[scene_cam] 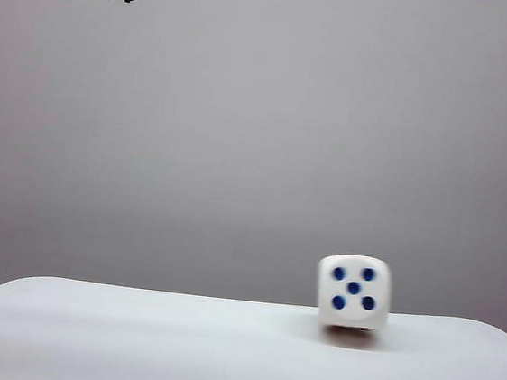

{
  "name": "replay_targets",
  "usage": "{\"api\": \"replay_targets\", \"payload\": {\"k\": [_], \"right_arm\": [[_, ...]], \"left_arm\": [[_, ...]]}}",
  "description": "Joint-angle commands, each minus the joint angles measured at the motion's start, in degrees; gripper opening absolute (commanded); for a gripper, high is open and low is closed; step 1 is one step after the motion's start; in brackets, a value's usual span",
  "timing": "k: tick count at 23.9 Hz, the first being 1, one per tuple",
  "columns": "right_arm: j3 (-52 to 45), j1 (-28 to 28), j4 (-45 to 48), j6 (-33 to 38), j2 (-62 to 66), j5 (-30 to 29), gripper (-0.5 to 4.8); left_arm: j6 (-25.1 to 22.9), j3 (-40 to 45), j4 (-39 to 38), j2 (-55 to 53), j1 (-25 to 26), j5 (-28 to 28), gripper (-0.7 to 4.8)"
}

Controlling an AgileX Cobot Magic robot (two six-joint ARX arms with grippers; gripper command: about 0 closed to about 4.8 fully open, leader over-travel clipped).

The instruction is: Pick up the dice on the table and roll the dice.

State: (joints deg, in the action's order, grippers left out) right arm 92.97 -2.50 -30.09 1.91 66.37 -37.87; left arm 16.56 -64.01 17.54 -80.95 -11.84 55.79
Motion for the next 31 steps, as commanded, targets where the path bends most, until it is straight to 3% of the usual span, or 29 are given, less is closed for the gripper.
{"api": "replay_targets", "payload": {"k": [1, 3, 5, 8, 10, 11, 13, 16, 20, 24, 26, 31], "right_arm": [[0.09, 1.33, -15.10, -5.35, 0.24, 3.34, 4.72], [-0.74, 1.40, -20.63, -6.62, 0.70, 3.45, 4.71], [-2.71, 1.40, -22.77, -6.64, 0.83, 3.45, 4.72], [-6.03, 1.38, -24.59, -6.69, 0.81, 4.83, 4.71], [-10.43, 1.40, -25.14, -6.91, 0.57, 5.40, 4.68], [-11.67, 1.38, -25.27, -6.91, 0.50, 6.12, 4.56], [-13.86, 1.38, -25.38, -6.93, 0.35, 7.56, 4.48], [-17.84, 1.38, -25.18, -6.91, -0.26, 8.85, 4.48], [-23.08, 1.38, -23.61, -6.88, -1.88, 11.02, 3.56], [-29.83, 1.42, -17.20, -5.07, -8.37, 11.06, 3.53], [-32.39, 1.42, -13.92, -3.13, -12.61, 11.74, 3.04], [-35.47, 1.42, -11.58, -0.37, -21.07, 17.22, 2.99]], "left_arm": [[-0.70, -0.15, -3.21, 0.35, -0.20, 1.40, 3.67], [-3.91, -0.15, -5.75, 0.42, -0.17, 0.98, 3.65], [-8.04, -0.15, -9.84, 0.63, -0.24, -0.83, 3.17], [-15.98, -0.15, -18.69, 1.90, -0.26, -8.26, 2.98], [-25.77, -0.15, -29.55, 4.24, -0.26, -18.43, 2.11], [-28.00, -0.15, -32.41, 5.01, -0.26, -21.22, 1.78], [-30.99, -0.15, -36.35, 6.25, -0.26, -24.48, 1.64], [-32.83, -0.11, -41.29, 8.11, -0.24, -26.23, 1.59], [-32.89, -0.11, -45.00, 10.21, -0.20, -27.63, 1.54], [-33.09, -0.07, -47.39, 14.95, -0.22, -33.00, 1.54], [-33.09, -0.04, -48.46, 18.16, -0.20, -36.76, 1.54], [-32.35, 0.63, -50.23, 25.18, -0.20, -41.53, 1.51]]}}
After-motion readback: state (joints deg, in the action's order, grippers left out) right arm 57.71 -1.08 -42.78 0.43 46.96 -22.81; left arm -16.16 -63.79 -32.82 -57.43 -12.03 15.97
